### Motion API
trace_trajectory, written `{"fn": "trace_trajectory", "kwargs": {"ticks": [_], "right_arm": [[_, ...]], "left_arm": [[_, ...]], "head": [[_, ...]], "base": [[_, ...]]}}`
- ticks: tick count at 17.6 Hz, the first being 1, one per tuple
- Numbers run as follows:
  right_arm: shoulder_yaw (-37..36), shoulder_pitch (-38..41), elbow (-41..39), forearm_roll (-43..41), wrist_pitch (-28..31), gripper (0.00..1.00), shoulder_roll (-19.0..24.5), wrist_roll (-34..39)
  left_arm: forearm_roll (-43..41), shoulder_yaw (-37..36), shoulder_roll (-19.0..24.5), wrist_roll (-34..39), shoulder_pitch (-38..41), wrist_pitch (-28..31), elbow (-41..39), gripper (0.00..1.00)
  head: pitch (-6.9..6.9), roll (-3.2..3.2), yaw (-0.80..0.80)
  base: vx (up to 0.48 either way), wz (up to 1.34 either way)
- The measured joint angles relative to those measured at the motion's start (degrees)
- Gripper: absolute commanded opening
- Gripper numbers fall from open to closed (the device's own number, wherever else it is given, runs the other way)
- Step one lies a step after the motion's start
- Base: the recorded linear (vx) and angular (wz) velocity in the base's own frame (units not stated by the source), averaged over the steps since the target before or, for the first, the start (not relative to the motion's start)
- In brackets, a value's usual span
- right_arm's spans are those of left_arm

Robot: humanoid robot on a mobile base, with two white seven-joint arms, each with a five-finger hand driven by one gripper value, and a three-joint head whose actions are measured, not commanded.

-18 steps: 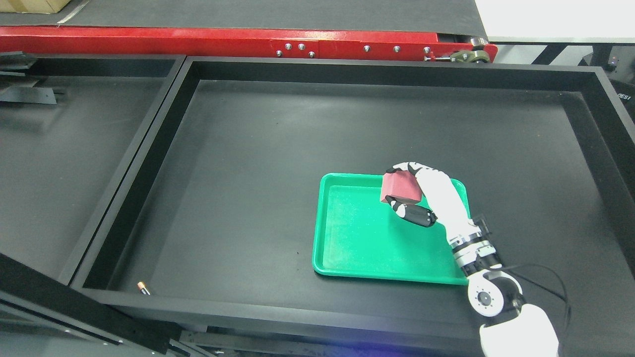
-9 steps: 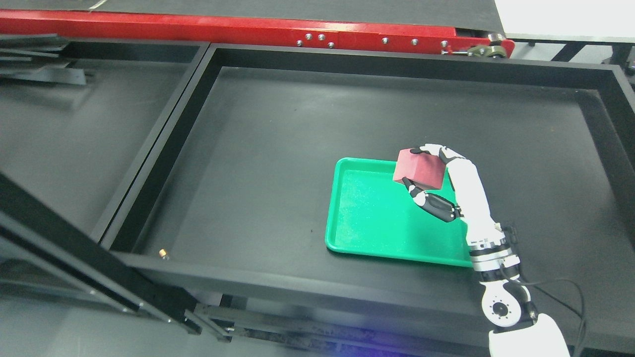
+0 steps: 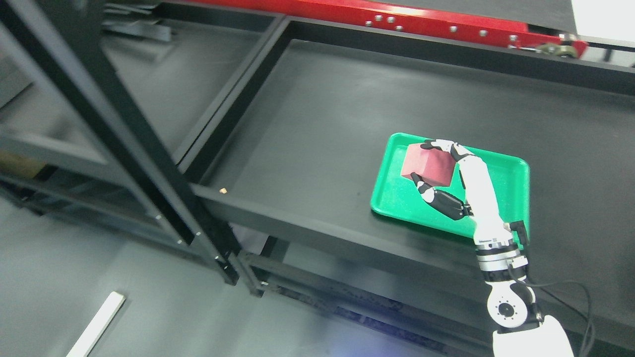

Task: Pick pink block from left shelf to tray
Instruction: 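Carry the cube in the right hand while turning to the blue tray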

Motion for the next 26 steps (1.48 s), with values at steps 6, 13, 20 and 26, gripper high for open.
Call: {"fn": "trace_trajectory", "kwargs": {"ticks": [6, 13, 20, 26], "right_arm": [[-0.3, 0.0, -0.3, -1.9, -1.4, 0.05, 0.0, 0.0], [-1.6, 0.0, -0.4, -3.5, -2.1, 0.05, 0.0, -0.1], [-2.3, 0.0, -0.5, -4.0, -2.2, 0.05, 0.0, -0.2], [-2.6, 0.0, -0.5, -4.1, -2.2, 0.05, 0.0, 0.0]], "left_arm": [[0.0, 0.0, 0.0, 0.0, 0.0, 0.0, 0.0, 1.00], [0.0, 0.0, 0.0, 0.0, 0.0, 0.0, 0.0, 1.00], [0.0, 0.0, 0.0, 0.0, 0.0, 0.0, 0.0, 1.00], [0.0, 0.0, 0.0, 0.0, 0.0, 0.0, 0.0, 1.00]], "head": [[0.00, 0.00, 0.00], [0.01, 0.00, 0.00], [0.01, 0.00, 0.00], [0.02, 0.00, 0.00]], "base": [[-0.139, 0.71], [-0.150, 0.81], [-0.162, 0.84], [-0.070, 0.58]]}}
